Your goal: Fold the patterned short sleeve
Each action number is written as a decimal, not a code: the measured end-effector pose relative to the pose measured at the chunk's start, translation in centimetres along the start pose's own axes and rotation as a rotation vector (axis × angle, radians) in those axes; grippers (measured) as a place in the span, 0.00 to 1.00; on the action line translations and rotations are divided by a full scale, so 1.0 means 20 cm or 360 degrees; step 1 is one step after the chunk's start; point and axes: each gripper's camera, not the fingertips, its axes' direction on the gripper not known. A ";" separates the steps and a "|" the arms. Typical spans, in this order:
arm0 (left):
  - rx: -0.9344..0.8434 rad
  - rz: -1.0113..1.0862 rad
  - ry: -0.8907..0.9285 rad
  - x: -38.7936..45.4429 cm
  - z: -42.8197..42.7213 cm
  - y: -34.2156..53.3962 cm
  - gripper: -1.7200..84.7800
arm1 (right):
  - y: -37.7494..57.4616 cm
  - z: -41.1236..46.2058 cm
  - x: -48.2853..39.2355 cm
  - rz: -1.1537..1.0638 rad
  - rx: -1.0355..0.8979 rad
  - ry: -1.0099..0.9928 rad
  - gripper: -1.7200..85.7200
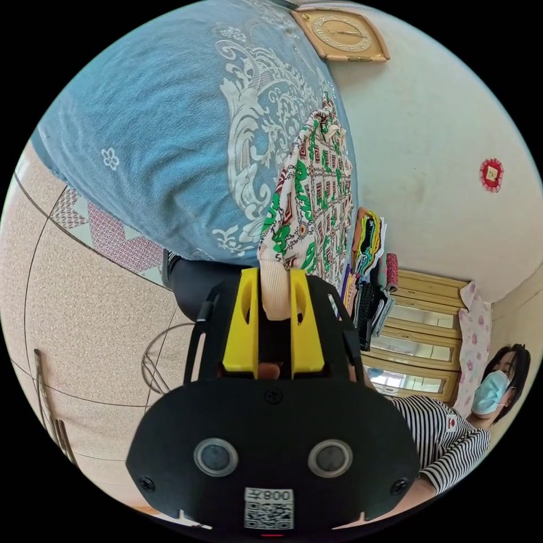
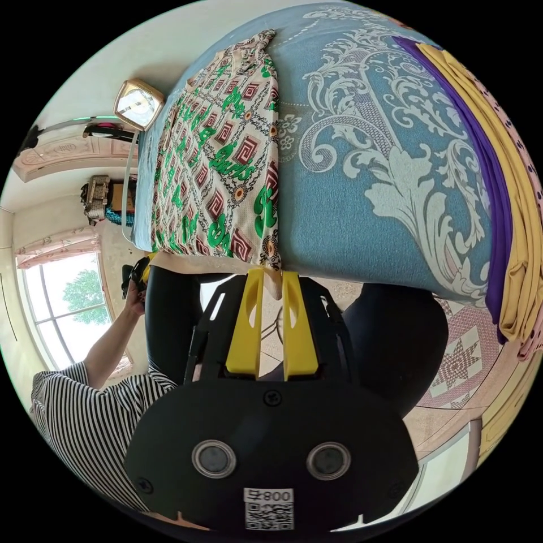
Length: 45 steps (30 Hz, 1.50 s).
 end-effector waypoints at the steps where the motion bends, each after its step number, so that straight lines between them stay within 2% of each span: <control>1: 0.0005 0.0000 0.0002 -0.01 -0.01 0.01 0.12 | 0.02 0.04 0.01 0.0003 -0.0004 0.0015 0.09; 13: 0.0076 0.0000 0.0135 -0.12 -0.14 0.27 0.05 | 0.16 0.29 0.22 -0.0054 -0.0012 -0.0081 0.04; 20: 0.0151 0.0206 0.0308 -0.03 -0.34 0.48 0.05 | 0.38 0.07 0.38 -0.0253 0.0225 -0.0453 0.03; 26: 0.0211 0.0419 0.0465 0.09 -0.56 0.69 0.05 | 0.54 -0.15 0.49 -0.0403 0.0412 -0.0633 0.02; 35: 0.0184 0.0612 0.0599 0.16 -0.83 1.11 0.05 | 0.95 -0.34 0.63 -0.0556 0.0499 -0.0630 0.02; 45: 0.0122 0.0560 0.0668 0.04 -1.04 1.64 0.04 | 1.42 -0.36 0.91 -0.0502 0.0466 -0.0645 0.02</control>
